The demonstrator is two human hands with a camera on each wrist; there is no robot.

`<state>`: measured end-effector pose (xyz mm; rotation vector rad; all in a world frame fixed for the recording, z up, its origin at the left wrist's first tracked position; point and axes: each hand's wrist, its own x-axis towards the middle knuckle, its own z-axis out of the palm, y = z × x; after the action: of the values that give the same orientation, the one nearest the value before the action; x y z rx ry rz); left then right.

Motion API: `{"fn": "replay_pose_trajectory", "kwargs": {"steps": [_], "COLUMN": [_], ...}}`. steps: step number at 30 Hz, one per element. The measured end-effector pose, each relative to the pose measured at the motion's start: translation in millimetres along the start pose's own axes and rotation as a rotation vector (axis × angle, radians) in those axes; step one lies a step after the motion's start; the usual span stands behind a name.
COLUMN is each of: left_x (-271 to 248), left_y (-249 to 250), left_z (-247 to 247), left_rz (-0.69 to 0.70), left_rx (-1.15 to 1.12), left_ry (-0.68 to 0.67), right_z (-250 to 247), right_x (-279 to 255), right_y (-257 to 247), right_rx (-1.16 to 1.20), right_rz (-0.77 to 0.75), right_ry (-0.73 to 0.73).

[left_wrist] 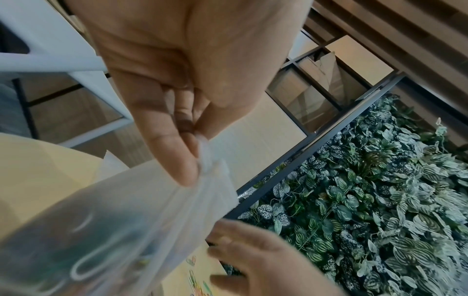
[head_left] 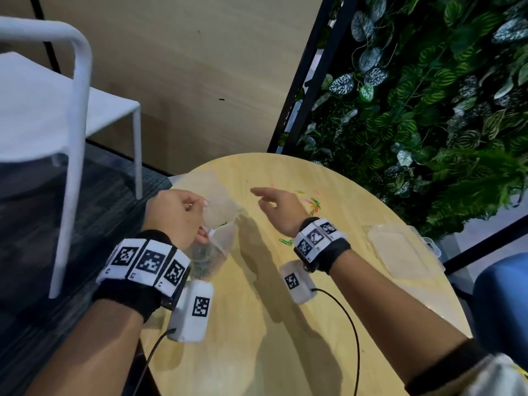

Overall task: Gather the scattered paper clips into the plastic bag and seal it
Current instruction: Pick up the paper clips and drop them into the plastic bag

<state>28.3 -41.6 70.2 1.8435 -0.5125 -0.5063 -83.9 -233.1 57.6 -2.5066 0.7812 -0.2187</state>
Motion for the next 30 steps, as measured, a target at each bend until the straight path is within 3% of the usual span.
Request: {"fn": "replay_pose_trajectory", "kwargs": {"steps": [3, 6, 12, 16, 23, 30], "left_x": [0, 0, -2, -5, -5, -11], "left_y": [0, 1, -1, 1, 1, 4], "left_z": [0, 4, 8, 6, 12, 20], "left_rz": [-0.001, 0.003, 0.0, -0.003, 0.017, 0.039], "left_rx": [0.002, 0.001, 0.005, 0.016, 0.037, 0.057], "left_ry": [-0.009, -0.028, -0.062, -0.054, -0.078, -0.113], "right_z": [31, 56, 29, 14, 23, 17], "right_x": [-8, -19, -12, -17, -34, -46], "right_y": [4, 25, 89, 112, 92, 79], "right_rx": [-0.3, -0.453, -0.78, -0.659, -0.679, -0.697], "right_rz": [-0.117, -0.16, 0.062, 0.226, 0.165, 0.217], "right_ry": [-0.303, -0.418, -0.411, -0.414, -0.204, -0.198]}}
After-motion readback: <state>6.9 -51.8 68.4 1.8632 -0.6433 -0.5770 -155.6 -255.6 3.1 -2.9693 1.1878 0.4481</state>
